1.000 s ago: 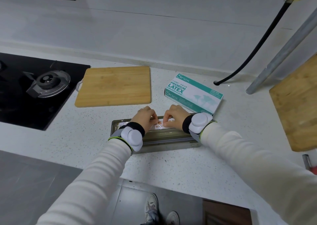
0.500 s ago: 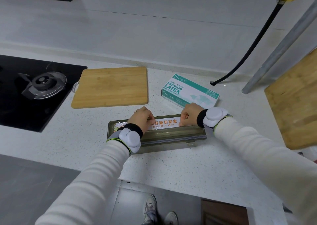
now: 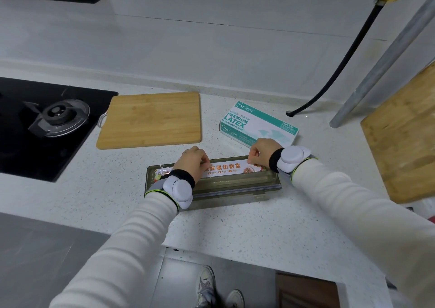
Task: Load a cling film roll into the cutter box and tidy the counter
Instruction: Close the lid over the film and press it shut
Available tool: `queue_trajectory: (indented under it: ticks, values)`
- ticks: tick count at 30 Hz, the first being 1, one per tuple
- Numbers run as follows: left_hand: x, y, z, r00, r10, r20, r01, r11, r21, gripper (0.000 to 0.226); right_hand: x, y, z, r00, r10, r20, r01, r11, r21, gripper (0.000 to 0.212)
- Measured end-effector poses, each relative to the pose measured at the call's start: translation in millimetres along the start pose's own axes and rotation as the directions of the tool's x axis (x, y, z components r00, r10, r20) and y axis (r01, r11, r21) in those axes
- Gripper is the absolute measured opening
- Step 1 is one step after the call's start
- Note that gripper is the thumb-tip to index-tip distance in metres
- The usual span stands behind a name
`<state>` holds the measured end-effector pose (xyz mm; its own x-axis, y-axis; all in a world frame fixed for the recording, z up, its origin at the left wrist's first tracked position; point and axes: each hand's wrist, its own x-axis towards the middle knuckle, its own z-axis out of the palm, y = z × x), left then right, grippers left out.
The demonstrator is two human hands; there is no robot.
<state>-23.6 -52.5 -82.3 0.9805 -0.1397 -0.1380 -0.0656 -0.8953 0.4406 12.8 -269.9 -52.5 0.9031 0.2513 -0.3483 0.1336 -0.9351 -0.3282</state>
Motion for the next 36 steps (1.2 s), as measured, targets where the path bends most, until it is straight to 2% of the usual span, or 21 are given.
queue_trajectory:
  ticks: [8,12,24,30,36]
  values:
    - [0,-1,4,0.999,-0.008,-0.046,0.007,1.0,-0.017,0.011,-1,-2,3,1.0,-0.004,-0.028,0.004,1.0,-0.015,0.02]
    - [-2,-1,5,0.999,0.003,-0.053,-0.004,1.0,-0.02,0.012,0,1,5,0.999,0.001,-0.044,-0.002,1.0,-0.023,0.026]
    - [3,4,1,0.995,-0.072,-0.066,0.069,0.996,-0.054,0.015,1,4,9,0.992,0.089,-0.095,-0.094,0.994,-0.049,0.023]
    - [-3,1,0,0.991,-0.094,-0.099,0.09,0.995,-0.053,0.025,2,4,11,0.982,0.075,-0.175,-0.09,0.993,-0.08,0.03]
    - [-14,-12,-7,0.978,-0.131,-0.162,0.136,0.99,0.023,0.035,-1,-4,14,0.971,0.061,-0.231,-0.085,0.992,-0.095,0.035]
